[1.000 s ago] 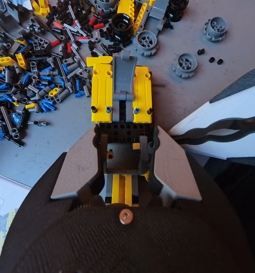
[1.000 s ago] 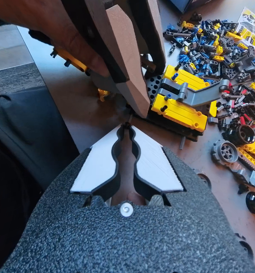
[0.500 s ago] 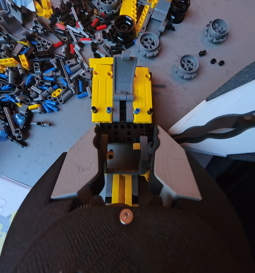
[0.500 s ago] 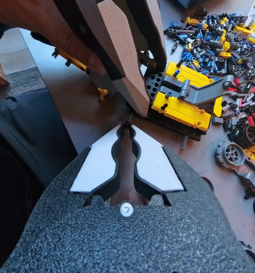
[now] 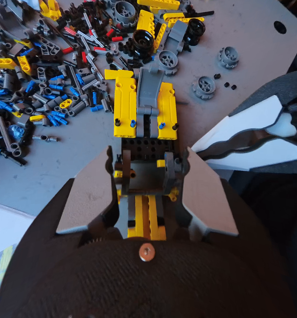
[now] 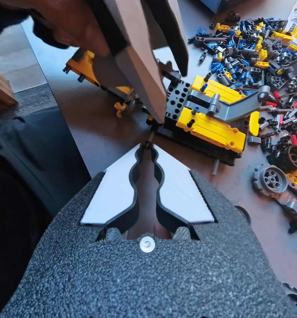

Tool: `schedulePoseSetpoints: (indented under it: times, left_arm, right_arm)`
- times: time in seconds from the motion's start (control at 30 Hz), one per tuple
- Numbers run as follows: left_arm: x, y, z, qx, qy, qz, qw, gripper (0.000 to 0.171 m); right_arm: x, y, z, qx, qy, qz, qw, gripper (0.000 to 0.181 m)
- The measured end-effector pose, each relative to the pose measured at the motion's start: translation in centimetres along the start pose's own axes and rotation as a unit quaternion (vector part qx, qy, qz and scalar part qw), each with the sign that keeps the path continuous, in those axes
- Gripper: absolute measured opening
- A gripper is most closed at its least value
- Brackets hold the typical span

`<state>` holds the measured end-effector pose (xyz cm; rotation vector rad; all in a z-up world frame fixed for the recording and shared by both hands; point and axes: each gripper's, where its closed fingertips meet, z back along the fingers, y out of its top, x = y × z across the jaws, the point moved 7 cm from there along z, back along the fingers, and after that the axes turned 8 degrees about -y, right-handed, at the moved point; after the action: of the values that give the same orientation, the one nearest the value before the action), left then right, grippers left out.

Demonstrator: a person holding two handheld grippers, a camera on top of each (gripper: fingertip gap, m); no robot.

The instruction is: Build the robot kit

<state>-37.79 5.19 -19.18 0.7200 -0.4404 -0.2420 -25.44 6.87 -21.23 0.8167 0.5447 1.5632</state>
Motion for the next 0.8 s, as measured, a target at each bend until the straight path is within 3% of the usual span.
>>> schedulePoseSetpoints:
  times: [0.13, 0.2, 0.4, 0.53, 0.8]
  left_arm:
    - [1.6, -1.1, 3.1, 0.022, 0.024, -0.039, 0.999, 0.089]
    - [2.3, -2.1, 3.8, 0.003, 0.038, -0.059, 0.998, 0.093]
    - [2.7, -4.1, 2.4, -0.077, 0.112, -0.132, 0.982, 0.095]
    - [3.7, -4.3, 2.0, -0.054, 0.13, -0.171, 0.975, 0.096]
    - [5.0, -4.4, 1.6, -0.049, 0.262, -0.31, 0.913, 0.089]
  right_arm:
    - [0.2, -0.3, -0.1, -0.014, 0.02, -0.014, 1.0, 0.008]
    - [0.3, -0.3, -0.1, -0.012, 0.024, -0.018, 0.999, 0.009]
    - [0.4, -0.2, -0.1, -0.007, 0.034, -0.026, 0.999, 0.006]
    - [0.4, 0.0, 0.6, 0.012, 0.032, -0.033, 0.999, 0.006]
    - [1.4, 3.2, 2.6, 0.037, 0.035, -0.034, 0.998, 0.006]
